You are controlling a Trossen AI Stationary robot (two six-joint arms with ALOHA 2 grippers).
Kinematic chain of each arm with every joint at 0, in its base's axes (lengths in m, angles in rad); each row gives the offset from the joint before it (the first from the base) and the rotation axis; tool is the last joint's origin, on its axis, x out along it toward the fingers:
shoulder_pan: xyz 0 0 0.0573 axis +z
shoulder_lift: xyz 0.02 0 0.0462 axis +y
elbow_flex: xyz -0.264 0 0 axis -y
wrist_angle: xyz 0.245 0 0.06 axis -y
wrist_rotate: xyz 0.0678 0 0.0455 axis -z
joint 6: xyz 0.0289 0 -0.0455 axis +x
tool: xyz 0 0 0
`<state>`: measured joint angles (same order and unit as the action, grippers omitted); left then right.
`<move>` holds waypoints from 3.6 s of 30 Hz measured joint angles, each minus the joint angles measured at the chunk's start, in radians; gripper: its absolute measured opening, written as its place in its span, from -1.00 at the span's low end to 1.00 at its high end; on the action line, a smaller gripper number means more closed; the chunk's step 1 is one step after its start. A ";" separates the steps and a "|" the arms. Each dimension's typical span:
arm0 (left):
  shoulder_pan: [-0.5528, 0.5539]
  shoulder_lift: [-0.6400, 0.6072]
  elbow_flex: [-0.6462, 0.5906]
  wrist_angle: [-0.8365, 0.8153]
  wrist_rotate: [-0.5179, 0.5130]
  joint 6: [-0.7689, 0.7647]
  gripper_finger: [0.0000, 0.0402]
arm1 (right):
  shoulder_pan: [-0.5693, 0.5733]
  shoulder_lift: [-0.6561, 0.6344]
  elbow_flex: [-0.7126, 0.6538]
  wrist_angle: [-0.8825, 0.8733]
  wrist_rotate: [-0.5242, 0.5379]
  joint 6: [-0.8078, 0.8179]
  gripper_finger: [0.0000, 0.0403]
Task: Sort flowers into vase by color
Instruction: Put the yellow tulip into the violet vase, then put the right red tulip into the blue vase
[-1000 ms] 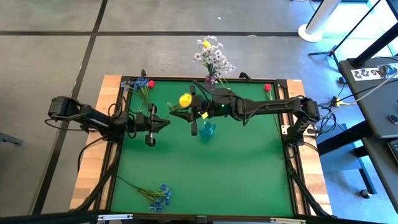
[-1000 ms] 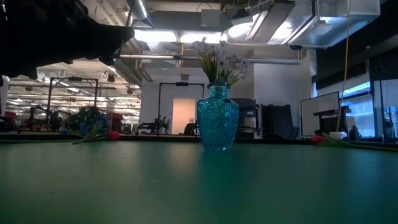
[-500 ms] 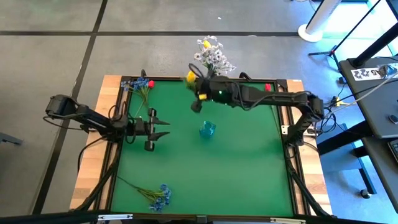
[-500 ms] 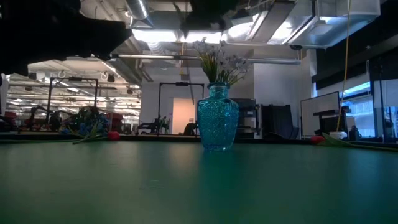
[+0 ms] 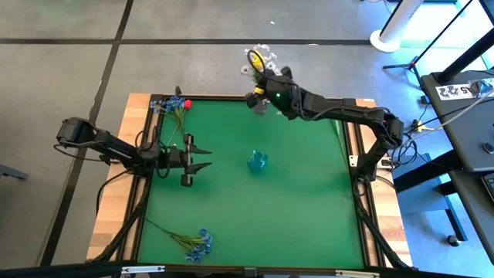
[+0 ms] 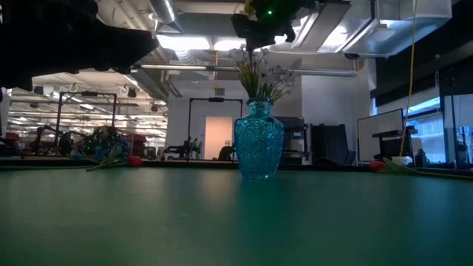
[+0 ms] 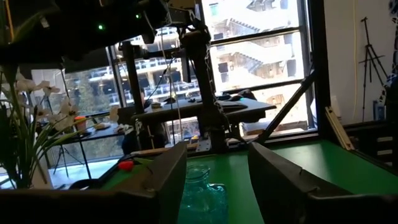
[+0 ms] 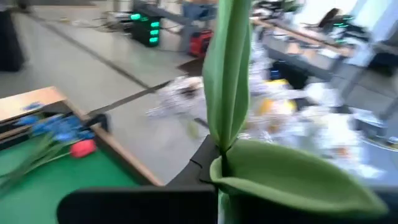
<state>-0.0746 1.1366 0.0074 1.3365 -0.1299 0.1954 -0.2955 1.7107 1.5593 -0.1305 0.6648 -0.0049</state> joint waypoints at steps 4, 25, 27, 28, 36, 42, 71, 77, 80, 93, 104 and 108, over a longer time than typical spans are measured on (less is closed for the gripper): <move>0.000 0.000 0.000 0.000 0.000 -0.001 -0.17 | 0.000 0.000 0.000 0.032 0.043 -0.009 -0.98; 0.000 0.000 0.000 -0.001 0.000 -0.009 -0.17 | -0.019 0.001 -0.168 0.276 0.061 -0.027 -0.97; 0.000 0.000 0.000 -0.001 0.000 -0.009 -0.17 | -0.019 0.001 -0.168 0.267 0.061 -0.013 -0.96; 0.000 0.000 0.000 -0.002 0.000 -0.009 -0.17 | -0.019 0.001 -0.168 0.255 0.061 -0.001 -0.96; 0.000 0.000 0.000 -0.004 0.000 -0.006 -0.17 | -0.019 0.017 -0.168 0.129 0.062 0.077 -0.96; -0.001 0.000 0.000 -0.009 0.000 -0.009 -0.17 | -0.038 0.044 -0.168 0.102 0.041 0.083 -0.97; 0.000 0.000 0.000 -0.016 0.000 -0.003 -0.17 | -0.058 0.126 -0.151 -0.001 -0.019 0.151 -0.81; -0.001 0.000 0.000 -0.019 0.000 -0.003 -0.17 | -0.053 0.123 -0.046 -0.193 -0.054 0.151 -0.56; 0.000 0.000 0.000 -0.020 0.000 -0.003 -0.17 | -0.049 0.114 0.015 -0.276 -0.056 0.157 -0.35; -0.001 0.000 0.000 -0.021 0.000 -0.008 -0.17 | -0.045 0.109 0.217 -0.654 -0.163 0.242 -0.06; 0.000 0.000 0.000 -0.021 0.000 -0.009 -0.17 | -0.037 0.108 0.408 -0.987 -0.232 0.236 -0.10; -0.001 0.000 0.000 -0.030 0.000 -0.010 -0.17 | -0.028 0.088 0.411 -1.103 -0.218 0.242 -0.10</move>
<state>-0.0753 1.1366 0.0074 1.3061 -0.1299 0.1857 -0.3236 1.7989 1.9705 -1.2330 0.4464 0.2368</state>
